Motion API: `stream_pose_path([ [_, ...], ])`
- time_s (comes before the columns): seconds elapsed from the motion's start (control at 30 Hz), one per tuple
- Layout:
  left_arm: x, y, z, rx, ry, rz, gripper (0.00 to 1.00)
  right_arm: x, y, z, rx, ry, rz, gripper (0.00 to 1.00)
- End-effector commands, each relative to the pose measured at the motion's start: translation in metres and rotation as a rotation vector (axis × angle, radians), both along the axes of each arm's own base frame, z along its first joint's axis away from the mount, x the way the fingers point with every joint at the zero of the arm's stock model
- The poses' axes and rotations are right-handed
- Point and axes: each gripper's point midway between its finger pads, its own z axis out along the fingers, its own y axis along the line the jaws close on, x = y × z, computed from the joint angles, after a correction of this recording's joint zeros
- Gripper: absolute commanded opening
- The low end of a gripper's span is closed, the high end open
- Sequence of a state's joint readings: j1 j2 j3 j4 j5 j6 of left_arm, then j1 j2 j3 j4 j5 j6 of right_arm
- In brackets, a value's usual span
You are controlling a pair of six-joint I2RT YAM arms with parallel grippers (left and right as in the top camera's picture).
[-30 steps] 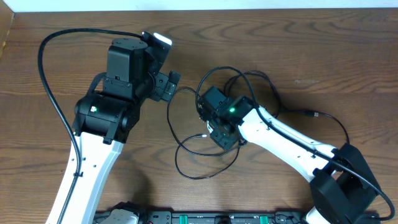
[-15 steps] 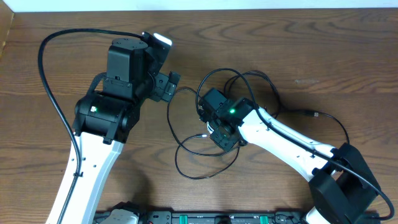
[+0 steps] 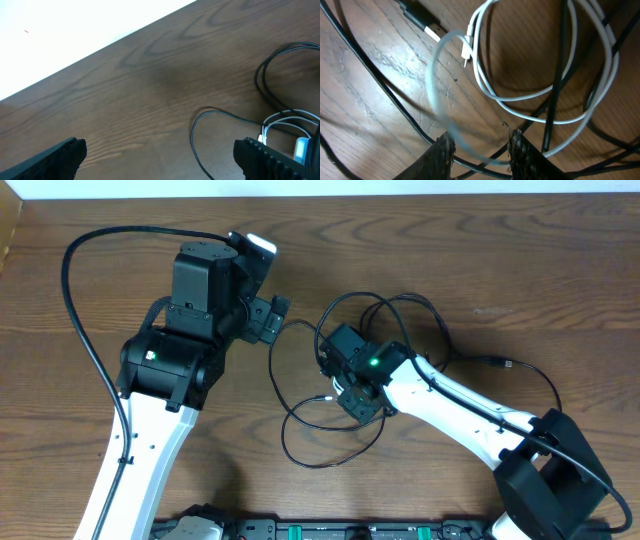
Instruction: Untangle cables
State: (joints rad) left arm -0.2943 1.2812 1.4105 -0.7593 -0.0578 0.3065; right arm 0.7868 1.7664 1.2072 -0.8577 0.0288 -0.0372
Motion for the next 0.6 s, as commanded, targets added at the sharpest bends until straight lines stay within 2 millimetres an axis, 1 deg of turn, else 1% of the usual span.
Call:
stream_pose_path([
  [0.0, 0.0, 0.001, -0.003, -0.01, 0.01, 0.009, 1.0, -0.003, -0.003, -0.006, -0.008, 0.008, 0.005, 0.34],
  [0.1, 0.0, 0.001, -0.003, -0.01, 0.01, 0.009, 1.0, -0.002, -0.007, -0.008, -0.011, 0.011, 0.002, 0.33],
  [0.13, 0.0, 0.001, -0.003, -0.01, 0.01, 0.009, 1.0, -0.001, -0.008, -0.008, -0.01, 0.011, -0.003, 0.3],
  [0.2, 0.0, 0.001, -0.003, -0.011, 0.01, 0.009, 1.0, 0.001, -0.008, -0.008, -0.008, 0.008, -0.007, 0.2],
  [0.23, 0.0, 0.001, -0.003, -0.011, 0.01, 0.009, 1.0, 0.002, -0.008, -0.008, -0.006, 0.005, -0.009, 0.08],
  [0.27, 0.0, 0.001, -0.003, -0.01, 0.01, 0.009, 1.0, 0.003, -0.008, -0.008, -0.004, 0.003, -0.01, 0.01],
  [0.47, 0.0, 0.001, -0.003, -0.01, 0.01, 0.009, 1.0, 0.004, -0.006, -0.007, 0.004, -0.002, -0.022, 0.01],
  [0.57, 0.0, 0.001, -0.003, -0.011, 0.01, 0.009, 1.0, 0.009, -0.002, 0.0, 0.017, -0.013, -0.029, 0.01],
])
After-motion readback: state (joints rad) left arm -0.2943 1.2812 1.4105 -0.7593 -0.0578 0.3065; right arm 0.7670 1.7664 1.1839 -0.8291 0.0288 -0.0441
